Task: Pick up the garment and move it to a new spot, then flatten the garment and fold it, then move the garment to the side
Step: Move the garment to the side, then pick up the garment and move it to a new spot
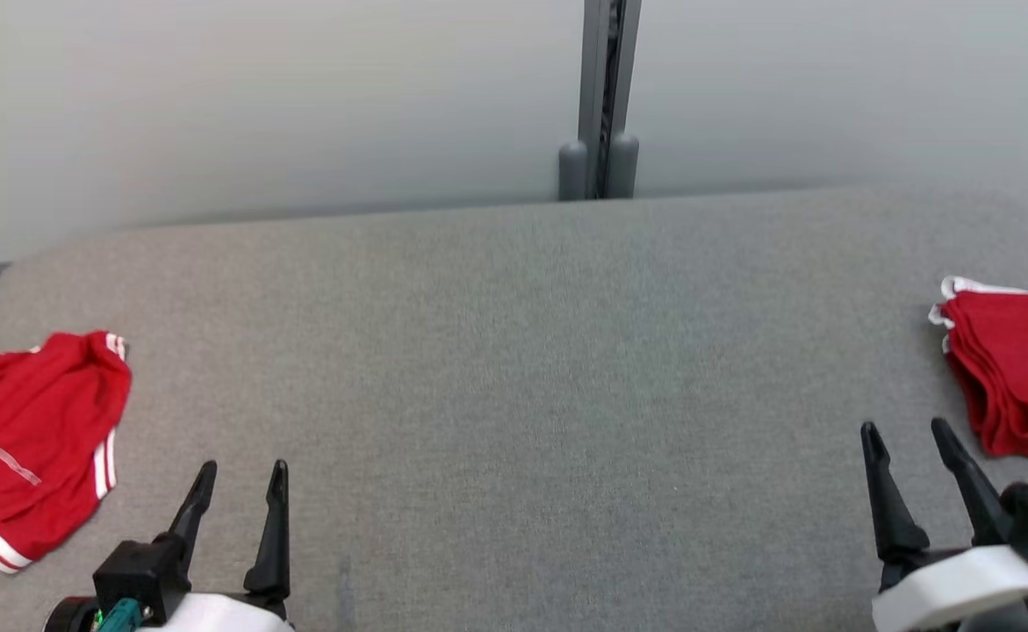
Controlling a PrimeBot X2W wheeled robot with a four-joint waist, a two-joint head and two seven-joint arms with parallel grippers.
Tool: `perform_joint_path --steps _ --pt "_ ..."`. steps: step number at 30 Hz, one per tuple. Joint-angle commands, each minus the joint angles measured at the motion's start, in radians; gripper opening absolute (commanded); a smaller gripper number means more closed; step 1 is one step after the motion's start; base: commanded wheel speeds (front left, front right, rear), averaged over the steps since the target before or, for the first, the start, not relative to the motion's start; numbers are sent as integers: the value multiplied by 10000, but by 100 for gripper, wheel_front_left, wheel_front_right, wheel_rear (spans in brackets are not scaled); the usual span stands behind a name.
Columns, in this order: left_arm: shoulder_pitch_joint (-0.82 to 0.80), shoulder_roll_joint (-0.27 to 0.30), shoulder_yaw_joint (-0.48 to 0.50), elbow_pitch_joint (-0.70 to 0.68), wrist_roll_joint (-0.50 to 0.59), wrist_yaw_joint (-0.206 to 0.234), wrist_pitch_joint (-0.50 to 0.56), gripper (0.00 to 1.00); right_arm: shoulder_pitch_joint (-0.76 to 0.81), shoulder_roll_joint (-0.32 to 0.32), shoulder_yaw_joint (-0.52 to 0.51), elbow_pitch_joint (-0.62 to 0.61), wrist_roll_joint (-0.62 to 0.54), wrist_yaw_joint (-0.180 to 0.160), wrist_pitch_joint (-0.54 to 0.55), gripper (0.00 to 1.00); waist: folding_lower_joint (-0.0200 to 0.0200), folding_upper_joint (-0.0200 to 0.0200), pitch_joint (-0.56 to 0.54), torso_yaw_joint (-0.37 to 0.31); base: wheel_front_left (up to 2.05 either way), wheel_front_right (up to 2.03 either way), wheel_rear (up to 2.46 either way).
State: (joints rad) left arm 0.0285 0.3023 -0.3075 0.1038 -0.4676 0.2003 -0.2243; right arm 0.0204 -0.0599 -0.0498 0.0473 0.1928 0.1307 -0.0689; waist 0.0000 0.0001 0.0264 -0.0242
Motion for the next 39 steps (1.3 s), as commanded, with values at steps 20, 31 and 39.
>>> perform_joint_path --steps 20,31,39 --pt "696 338 -21 -222 -167 222 197 100 1658 68 -406 -1423 84 2 653 100 0 -1 -882 68 0 0 0" --pt "527 367 -7 -131 -257 143 84 100 1749 74 -492 -1547 240 2 588 100 0 -1 -773 145 0 0 0" --pt "323 319 -85 -170 -251 85 31 100 1778 73 -584 -1614 225 2 594 100 0 -1 -690 502 0 0 0"
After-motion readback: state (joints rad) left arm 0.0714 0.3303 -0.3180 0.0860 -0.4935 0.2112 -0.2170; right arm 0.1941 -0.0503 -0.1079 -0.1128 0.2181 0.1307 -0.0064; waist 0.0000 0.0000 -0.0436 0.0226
